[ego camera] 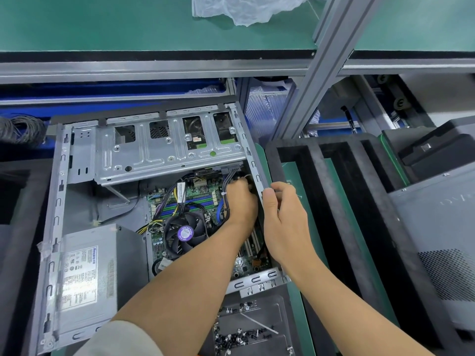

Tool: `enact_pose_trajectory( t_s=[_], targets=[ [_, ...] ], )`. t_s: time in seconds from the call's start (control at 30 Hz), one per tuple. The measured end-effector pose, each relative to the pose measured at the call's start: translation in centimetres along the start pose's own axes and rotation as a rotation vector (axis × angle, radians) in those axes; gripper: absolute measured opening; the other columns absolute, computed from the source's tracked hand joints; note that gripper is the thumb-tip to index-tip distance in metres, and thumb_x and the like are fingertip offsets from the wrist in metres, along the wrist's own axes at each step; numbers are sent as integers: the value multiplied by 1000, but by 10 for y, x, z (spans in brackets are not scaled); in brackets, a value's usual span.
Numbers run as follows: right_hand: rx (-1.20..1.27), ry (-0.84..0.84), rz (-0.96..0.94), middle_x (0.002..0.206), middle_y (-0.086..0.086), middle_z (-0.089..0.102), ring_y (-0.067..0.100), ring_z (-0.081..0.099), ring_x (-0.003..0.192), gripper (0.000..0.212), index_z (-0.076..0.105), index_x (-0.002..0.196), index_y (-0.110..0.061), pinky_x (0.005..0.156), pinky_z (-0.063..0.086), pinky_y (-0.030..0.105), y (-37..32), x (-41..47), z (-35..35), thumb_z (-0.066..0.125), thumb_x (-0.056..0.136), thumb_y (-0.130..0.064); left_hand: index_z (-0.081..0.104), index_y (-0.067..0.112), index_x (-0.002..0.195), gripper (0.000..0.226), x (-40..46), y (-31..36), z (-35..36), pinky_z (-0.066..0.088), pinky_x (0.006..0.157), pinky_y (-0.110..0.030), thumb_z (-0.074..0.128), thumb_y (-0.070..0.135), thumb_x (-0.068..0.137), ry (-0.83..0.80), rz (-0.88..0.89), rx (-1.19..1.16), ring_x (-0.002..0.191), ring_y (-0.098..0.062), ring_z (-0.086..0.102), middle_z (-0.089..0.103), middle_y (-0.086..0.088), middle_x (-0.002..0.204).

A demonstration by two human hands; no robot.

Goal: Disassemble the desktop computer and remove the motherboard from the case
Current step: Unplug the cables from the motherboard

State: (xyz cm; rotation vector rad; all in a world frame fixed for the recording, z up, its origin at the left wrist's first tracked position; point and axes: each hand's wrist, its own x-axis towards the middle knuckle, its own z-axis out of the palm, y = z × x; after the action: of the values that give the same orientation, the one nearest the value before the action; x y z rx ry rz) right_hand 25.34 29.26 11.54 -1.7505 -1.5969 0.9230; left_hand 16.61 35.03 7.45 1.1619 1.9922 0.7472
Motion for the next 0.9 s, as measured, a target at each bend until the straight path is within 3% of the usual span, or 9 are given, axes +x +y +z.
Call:
enact_pose_trajectory(
  t_s=[0.1,0.37,0.67,0.73,0.8,0.9],
  targets=[
    [-4,-5,8,119,-7,57,13,51,112,55,47,130,-23,96,44,38,0,1,0,28,93,-58,69,-5,93,19,1,-1,0,25,56,-24,50,-5,90,16,38,70,86,-36,63,70,-23,95],
    [-9,-7,6,119,-6,57,14,51,111,51,47,130,-22,95,44,35,1,-1,1,29,95,-54,68,-7,91,16,-1,0,-1,23,56,-24,52,-5,89,19,40,69,76,-32,58,70,-25,94],
    [-31,-17,-5,117,-5,57,17,51,110,46,47,130,-22,93,44,36,-3,0,1,35,96,-51,66,-7,94,18,-4,2,-8,25,57,-21,49,-7,89,0,1,33,81,-29,58,68,-24,96],
    [-140,29,-105,118,-2,53,18,48,108,37,49,130,-18,90,42,36,-5,-5,0,50,97,-37,64,-6,105,20,-10,1,-16,39,70,-24,50,-6,90,-61,46,58,83,-19,50,66,-24,104],
    [-409,120,-327,116,5,53,24,46,100,31,58,120,-12,80,40,38,-10,-7,-2,64,91,-19,62,-6,107,21,-18,1,-26,45,80,-32,49,-5,90,-144,118,88,86,-19,47,64,-22,103],
    [-850,78,-701,93,10,60,32,52,84,21,67,90,-7,65,35,40,-24,2,-6,70,73,3,61,5,87,15,-34,0,-51,40,66,-31,47,2,90,-369,107,259,80,-27,52,62,-13,88]
  ],
)
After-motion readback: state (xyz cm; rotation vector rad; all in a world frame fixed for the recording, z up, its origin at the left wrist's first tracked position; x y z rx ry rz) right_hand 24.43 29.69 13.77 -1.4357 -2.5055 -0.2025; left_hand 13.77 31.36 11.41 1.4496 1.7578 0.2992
